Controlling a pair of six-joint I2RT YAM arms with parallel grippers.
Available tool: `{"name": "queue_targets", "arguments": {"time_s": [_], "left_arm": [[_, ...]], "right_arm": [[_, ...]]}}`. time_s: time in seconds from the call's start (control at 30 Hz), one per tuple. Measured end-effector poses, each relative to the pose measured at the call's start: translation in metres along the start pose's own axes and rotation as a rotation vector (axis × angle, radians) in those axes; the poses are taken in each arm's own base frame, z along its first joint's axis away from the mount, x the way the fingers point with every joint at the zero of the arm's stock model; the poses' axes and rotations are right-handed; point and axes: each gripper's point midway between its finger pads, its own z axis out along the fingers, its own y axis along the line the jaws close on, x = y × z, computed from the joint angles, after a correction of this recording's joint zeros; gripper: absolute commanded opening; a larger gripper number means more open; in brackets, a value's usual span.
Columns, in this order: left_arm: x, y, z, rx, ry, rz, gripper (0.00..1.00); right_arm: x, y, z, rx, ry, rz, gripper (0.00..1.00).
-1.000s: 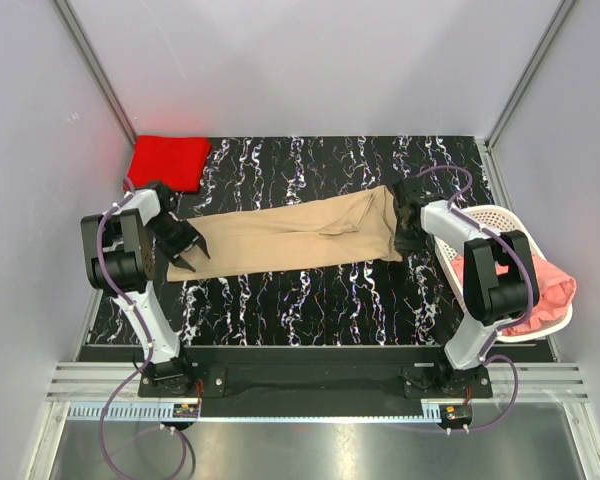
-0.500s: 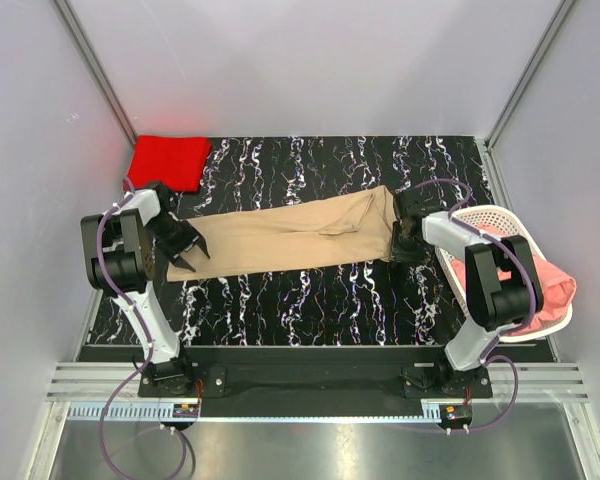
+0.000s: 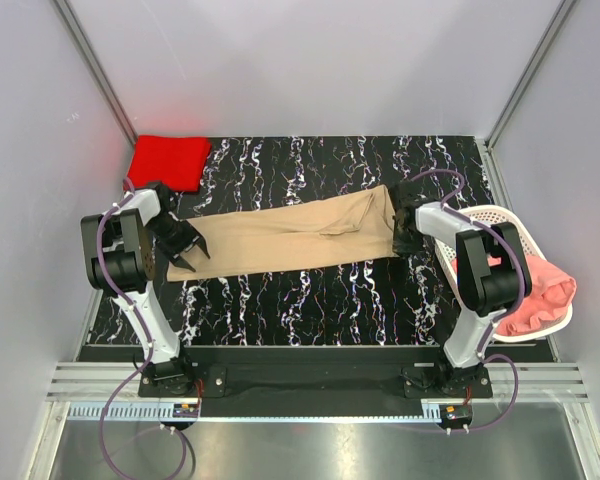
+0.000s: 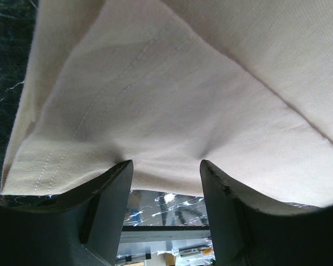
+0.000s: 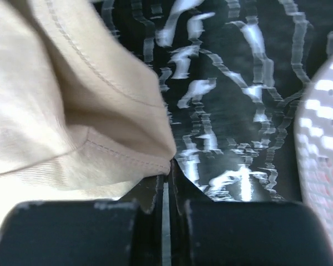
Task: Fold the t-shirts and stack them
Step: Fold the tshirt
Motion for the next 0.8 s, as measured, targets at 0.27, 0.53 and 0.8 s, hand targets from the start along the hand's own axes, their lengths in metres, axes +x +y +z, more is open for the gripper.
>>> {"name": "queue_targets", "arguments": {"time_s": [0.27, 0.53, 0.8], "left_arm": [[0.000, 0.000, 0.000, -0.003, -0.001, 0.000, 0.59], [-0.001, 0.004, -0.001, -0.017, -0.008, 0.006, 0.59], [0.001, 0.003, -0.003, 0.005, -0.044, 0.031, 0.60]], "right_arm": [[0.014, -0.036, -0.007, 0.138, -0.056, -0.046, 0.08], [0.009, -0.038, -0.019, 0.139, -0.090, -0.080, 0.50], [-0.055, -0.002, -0.082, -0.057, -0.236, 0.023, 0.37]]}}
